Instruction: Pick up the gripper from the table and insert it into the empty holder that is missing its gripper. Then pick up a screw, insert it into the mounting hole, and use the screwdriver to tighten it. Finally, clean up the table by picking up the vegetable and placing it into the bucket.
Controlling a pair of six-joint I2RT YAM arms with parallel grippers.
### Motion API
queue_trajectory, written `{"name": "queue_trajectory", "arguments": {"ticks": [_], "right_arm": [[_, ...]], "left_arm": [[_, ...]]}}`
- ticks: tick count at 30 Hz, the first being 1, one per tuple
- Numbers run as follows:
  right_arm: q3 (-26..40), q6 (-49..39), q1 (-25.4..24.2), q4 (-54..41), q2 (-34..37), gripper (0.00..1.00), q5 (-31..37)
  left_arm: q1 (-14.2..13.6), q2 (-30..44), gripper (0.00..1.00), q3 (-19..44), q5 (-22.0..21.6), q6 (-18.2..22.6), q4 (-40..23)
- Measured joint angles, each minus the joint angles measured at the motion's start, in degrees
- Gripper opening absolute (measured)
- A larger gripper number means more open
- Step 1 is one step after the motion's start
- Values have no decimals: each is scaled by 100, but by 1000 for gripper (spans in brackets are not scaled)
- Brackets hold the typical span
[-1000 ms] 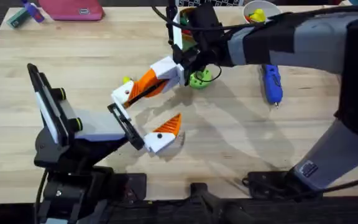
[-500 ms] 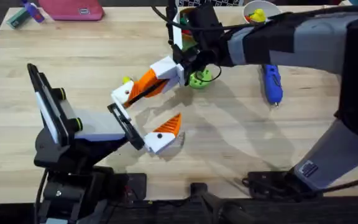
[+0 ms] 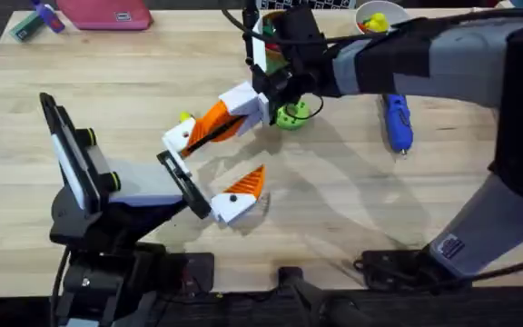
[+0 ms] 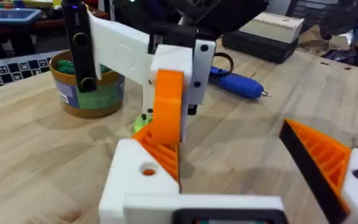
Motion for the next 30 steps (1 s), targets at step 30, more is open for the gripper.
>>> {"name": "queue_trajectory", "arguments": {"ticks": [30], "right_arm": [[-129, 29, 7, 440, 4, 378, -15]], "left_arm": [[-4, 0, 986, 0, 54, -4, -5]]}}
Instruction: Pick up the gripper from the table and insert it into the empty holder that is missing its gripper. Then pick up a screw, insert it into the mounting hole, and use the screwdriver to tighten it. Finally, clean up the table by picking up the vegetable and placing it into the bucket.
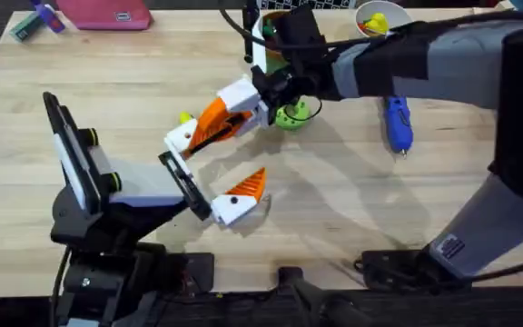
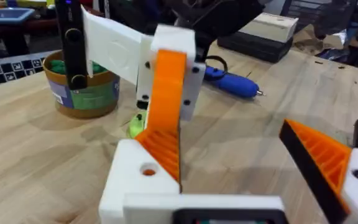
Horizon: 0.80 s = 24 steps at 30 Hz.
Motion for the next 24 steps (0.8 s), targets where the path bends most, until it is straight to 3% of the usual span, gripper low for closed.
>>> {"name": "queue_trajectory", "arguments": {"ticks": [3, 6, 15, 18, 24], "right_arm": [[0, -8, 9, 13, 0, 733, 11], [0, -4, 9, 12, 0, 905, 13], [0, -30, -63, -101, -22, 916, 168], [-15, -211, -271, -814, -292, 918, 612], [-22, -992, -975, -2869, -1687, 918, 2187]], "left_arm": [[-8, 0, 986, 0, 19, 0, -2], [-8, 0, 986, 0, 22, 0, -2], [-8, 0, 985, 0, 22, 0, -2], [-8, 0, 985, 0, 22, 0, -2], [-8, 2, 986, 0, 22, 0, -2]]}}
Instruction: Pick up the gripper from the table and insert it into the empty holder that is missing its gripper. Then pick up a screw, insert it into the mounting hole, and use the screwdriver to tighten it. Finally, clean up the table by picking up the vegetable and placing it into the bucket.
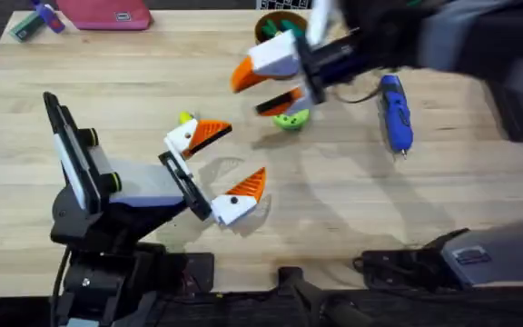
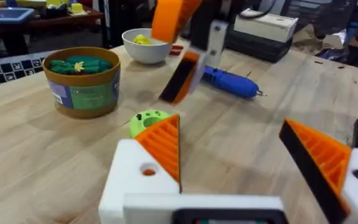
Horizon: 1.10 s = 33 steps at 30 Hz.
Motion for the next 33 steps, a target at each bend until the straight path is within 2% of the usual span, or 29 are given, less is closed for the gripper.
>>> {"name": "queue_trajectory", "arguments": {"ticks": [5, 11, 15, 23, 33], "right_arm": [[378, -591, -329, -1820, -699, 919, 1630], [1580, -1025, -279, -3564, -528, 913, 3635], [2187, -1134, -128, -4042, -225, 908, 4660], [2529, -1041, 277, -3940, 470, 899, 5767], [2533, -831, 374, -3669, 975, 899, 6068]], "left_arm": [[0, -2, 986, 0, 2, 0, 0], [0, -2, 986, 0, 2, 0, 0], [0, -2, 986, 0, 2, 0, 0], [0, -2, 985, 0, 11, 0, 0], [0, 0, 985, 0, 17, 0, 0]]}}
